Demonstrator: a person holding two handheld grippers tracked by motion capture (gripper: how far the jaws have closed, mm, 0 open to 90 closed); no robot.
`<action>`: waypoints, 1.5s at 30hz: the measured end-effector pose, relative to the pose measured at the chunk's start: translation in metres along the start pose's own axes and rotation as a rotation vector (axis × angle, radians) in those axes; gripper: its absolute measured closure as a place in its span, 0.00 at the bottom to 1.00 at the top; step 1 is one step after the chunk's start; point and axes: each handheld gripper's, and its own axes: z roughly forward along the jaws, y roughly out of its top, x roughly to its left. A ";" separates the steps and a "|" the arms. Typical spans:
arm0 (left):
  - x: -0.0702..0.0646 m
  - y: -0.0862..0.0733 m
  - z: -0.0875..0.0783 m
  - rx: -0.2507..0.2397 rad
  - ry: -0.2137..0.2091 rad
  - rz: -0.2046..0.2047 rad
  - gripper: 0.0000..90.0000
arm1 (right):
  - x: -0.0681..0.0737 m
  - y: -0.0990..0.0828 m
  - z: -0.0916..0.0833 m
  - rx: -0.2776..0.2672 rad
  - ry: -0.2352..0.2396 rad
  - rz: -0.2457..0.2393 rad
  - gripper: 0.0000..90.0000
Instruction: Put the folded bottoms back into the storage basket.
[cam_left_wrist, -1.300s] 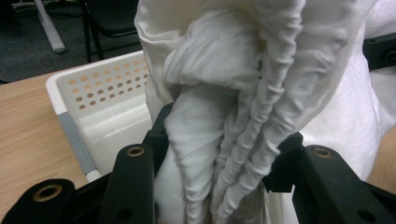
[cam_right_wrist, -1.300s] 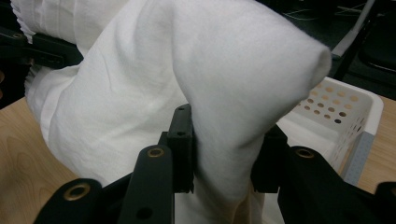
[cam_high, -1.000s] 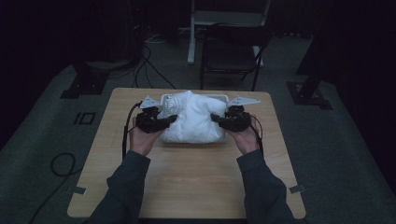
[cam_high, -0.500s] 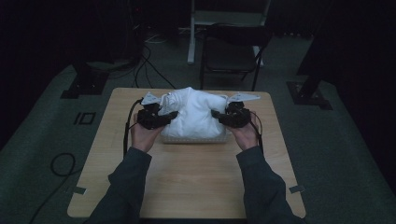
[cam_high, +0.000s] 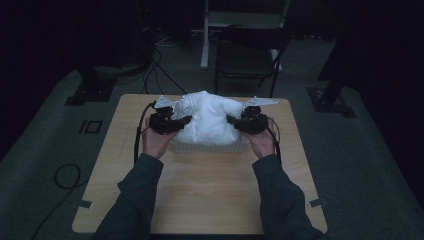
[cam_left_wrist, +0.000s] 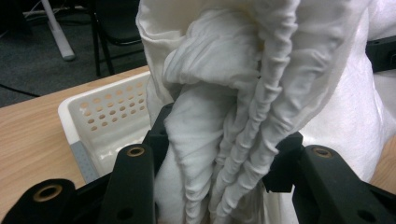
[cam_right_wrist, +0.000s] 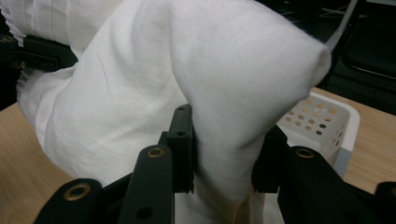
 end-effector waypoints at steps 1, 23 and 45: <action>0.000 0.000 0.000 0.000 0.000 0.000 0.62 | 0.000 0.001 0.000 0.000 -0.002 0.000 0.74; 0.008 0.008 0.015 0.007 0.034 -0.020 0.63 | -0.009 0.006 0.016 0.014 -0.037 0.013 0.74; 0.017 0.006 0.034 0.004 0.058 -0.070 0.65 | -0.017 0.009 0.033 0.032 -0.071 0.022 0.74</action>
